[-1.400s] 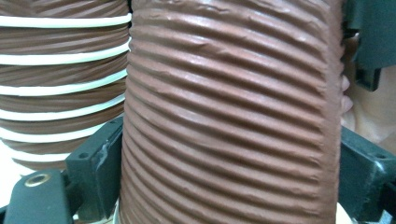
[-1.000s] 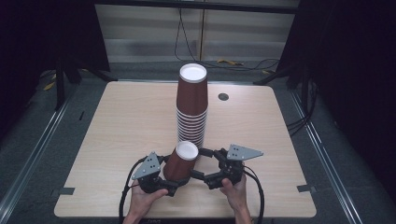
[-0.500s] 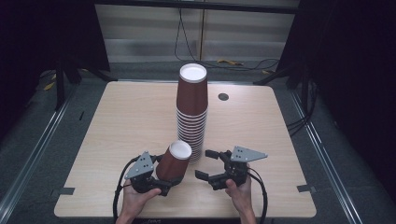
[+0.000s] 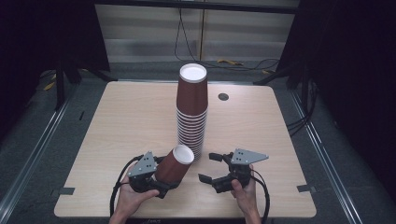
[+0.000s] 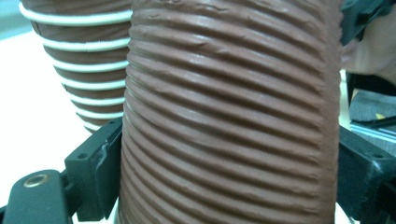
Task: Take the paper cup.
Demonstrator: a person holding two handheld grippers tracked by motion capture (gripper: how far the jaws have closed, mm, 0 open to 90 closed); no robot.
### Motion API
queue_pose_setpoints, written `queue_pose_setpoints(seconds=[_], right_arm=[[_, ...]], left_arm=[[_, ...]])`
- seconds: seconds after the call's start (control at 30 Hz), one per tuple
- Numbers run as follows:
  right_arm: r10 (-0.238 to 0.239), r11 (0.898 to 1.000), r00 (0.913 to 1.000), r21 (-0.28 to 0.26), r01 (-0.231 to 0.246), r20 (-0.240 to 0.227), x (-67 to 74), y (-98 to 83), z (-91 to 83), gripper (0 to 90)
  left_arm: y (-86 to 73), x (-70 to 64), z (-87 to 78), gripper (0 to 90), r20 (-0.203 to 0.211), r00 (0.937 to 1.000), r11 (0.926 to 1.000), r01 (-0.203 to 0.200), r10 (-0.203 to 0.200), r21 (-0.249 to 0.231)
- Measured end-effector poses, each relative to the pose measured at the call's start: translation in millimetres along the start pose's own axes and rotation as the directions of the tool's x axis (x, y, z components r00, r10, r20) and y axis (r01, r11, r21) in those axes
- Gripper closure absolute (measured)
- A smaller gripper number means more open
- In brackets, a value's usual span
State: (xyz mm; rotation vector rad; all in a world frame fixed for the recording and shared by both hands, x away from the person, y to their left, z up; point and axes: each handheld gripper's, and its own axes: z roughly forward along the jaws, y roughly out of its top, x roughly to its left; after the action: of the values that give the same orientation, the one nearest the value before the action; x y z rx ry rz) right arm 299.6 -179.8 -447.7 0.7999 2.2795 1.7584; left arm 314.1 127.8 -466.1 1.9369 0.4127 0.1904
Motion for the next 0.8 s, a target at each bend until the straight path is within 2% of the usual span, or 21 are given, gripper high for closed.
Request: queue_pose_setpoints(seconds=[0.23, 0.27, 0.4, 0.47, 0.5, 0.53, 0.63, 0.73, 0.8], right_arm=[[-0.013, 0.998, 0.9999, 0.056, 0.013, -0.003, -0.3, -0.1, -0.9, 13.1], [-0.013, 0.997, 0.9999, 0.071, 0.013, -0.004, 0.0, -0.3, -0.7, 13.2], [-0.025, 0.993, 0.9997, 0.113, 0.024, 0.001, -0.6, -0.9, 1.1, 13.2], [-0.032, 0.992, 0.9995, 0.120, 0.032, -0.003, -1.0, -0.7, 1.5, 13.3], [-0.040, 0.990, 0.9992, 0.135, 0.039, 0.006, -0.8, 0.1, 1.8, 13.3], [-0.045, 0.989, 0.9990, 0.141, 0.044, 0.007, -0.8, 0.6, 1.7, 13.3], [-0.046, 0.988, 0.9989, 0.149, 0.046, -0.002, -1.1, 1.5, 1.5, 13.4], [-0.058, 0.982, 0.9983, 0.178, 0.057, 0.000, -1.3, 2.6, 1.8, 13.6], [-0.057, 0.981, 0.9984, 0.186, 0.057, -0.004, -1.8, 2.8, 1.8, 13.6]], left_arm=[[0.5, 0.7, 3.4, 12.4, 0.033, 0.9994, 0.9987, -0.012, 0.010, 0.050], [2.7, 0.8, 4.6, 12.4, 0.031, 0.9990, 0.9958, -0.035, 0.033, 0.085], [7.5, 0.1, 6.1, 12.4, 0.043, 0.9976, 0.9908, -0.059, 0.054, 0.122], [8.9, 0.0, 6.3, 12.5, 0.035, 0.9977, 0.9891, -0.062, 0.058, 0.134], [10.5, 1.2, 7.3, 12.5, 0.015, 0.9983, 0.9866, -0.058, 0.056, 0.153], [11.1, 2.0, 8.4, 12.6, 0.015, 0.9990, 0.9873, -0.045, 0.043, 0.152], [13.0, 4.6, 10.6, 12.9, 0.025, 0.9986, 0.9854, -0.051, 0.047, 0.163], [18.4, 4.8, 14.3, 12.9, 0.026, 0.9965, 0.9708, -0.083, 0.079, 0.225], [23.5, 4.1, 17.5, 13.0, 0.046, 0.9940, 0.9616, -0.108, 0.099, 0.252]])
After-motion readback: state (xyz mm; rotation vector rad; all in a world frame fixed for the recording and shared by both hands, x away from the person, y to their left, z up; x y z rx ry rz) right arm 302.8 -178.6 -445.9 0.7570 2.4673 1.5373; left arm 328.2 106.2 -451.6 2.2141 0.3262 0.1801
